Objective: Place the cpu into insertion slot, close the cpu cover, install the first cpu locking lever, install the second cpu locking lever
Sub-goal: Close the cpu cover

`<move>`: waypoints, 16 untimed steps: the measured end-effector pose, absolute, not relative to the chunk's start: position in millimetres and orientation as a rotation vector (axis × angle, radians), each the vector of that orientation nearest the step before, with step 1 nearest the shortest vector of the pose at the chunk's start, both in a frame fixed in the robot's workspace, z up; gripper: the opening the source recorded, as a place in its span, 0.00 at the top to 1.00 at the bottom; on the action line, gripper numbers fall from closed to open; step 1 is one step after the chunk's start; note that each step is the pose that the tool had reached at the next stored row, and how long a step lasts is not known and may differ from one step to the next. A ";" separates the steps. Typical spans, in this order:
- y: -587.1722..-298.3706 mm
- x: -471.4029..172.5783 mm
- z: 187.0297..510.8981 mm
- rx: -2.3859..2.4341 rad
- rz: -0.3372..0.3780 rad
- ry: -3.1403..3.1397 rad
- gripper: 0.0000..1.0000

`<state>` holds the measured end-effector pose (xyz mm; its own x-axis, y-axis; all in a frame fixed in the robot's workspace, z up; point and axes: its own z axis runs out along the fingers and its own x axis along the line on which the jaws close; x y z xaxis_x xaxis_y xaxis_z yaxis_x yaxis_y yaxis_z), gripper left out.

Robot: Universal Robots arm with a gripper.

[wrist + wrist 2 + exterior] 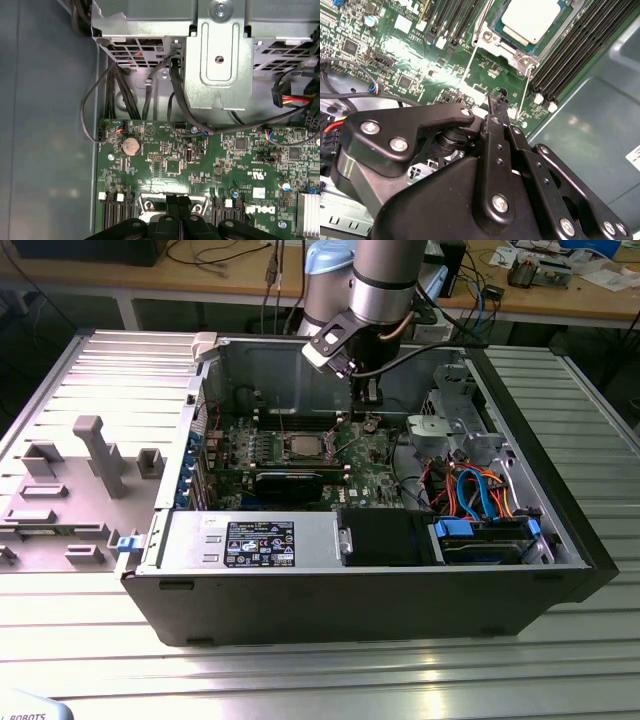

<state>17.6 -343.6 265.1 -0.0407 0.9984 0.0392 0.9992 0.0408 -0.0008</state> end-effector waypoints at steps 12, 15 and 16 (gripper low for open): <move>-343.6 17.9 265.1 -2.156 -0.041 -2.245 0.89; -343.6 19.7 264.8 -2.156 -0.042 -2.245 0.89; -343.6 20.6 264.7 -2.156 -0.042 -2.245 0.89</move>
